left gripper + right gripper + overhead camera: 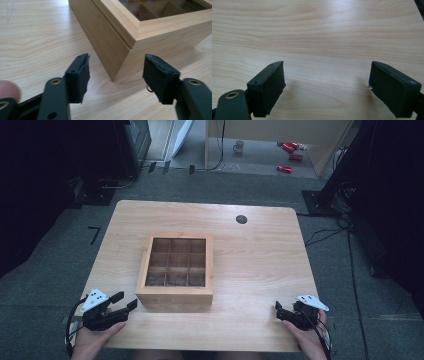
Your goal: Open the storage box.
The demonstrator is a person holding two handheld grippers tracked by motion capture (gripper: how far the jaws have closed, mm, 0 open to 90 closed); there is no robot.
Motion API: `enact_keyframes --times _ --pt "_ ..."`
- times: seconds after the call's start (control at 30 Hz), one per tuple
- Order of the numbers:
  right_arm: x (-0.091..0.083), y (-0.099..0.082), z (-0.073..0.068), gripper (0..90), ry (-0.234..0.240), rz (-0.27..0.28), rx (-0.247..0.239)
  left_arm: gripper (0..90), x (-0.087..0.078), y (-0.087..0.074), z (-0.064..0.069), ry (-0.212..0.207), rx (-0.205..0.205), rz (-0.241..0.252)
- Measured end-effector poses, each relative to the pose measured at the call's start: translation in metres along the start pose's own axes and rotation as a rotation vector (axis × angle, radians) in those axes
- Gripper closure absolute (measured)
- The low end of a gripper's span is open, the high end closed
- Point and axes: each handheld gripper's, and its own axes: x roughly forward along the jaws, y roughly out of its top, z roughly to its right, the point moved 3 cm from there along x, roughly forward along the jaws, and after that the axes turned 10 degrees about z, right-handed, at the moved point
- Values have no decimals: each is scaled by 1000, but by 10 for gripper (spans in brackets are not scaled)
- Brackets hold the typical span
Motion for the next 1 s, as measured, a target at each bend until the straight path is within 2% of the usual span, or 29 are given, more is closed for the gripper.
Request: enact_keyframes --times 0.2,0.3,0.43,0.47,0.53,0.73,0.83,0.87,0.9,1.0 --pt "-2 8 -17 135 49 19 26 444 1 5 8 3 13 1" --pt "-2 13 -30 136 71 28 27 462 1 8 11 1 30 4" --pt "-1 22 -48 136 103 43 10 491 3 11 13 6 26 10" --pt "-1 23 -50 136 108 47 7 495 5 12 15 41 49 0" --pt "0 25 -53 138 112 48 8 496 6 12 17 52 65 -12" --pt "1 38 -68 142 130 66 -10 518 6 19 18 52 63 -11" --pt "2 46 -82 142 152 76 -40 540 7 25 17 32 58 -16" --pt "2 46 -82 142 152 76 -40 542 7 25 17 32 58 -16" --pt "2 50 -89 142 162 81 -49 545 8 27 18 24 63 -17" --pt "2 54 -97 143 174 89 -58 555 10 30 19 15 61 -17"
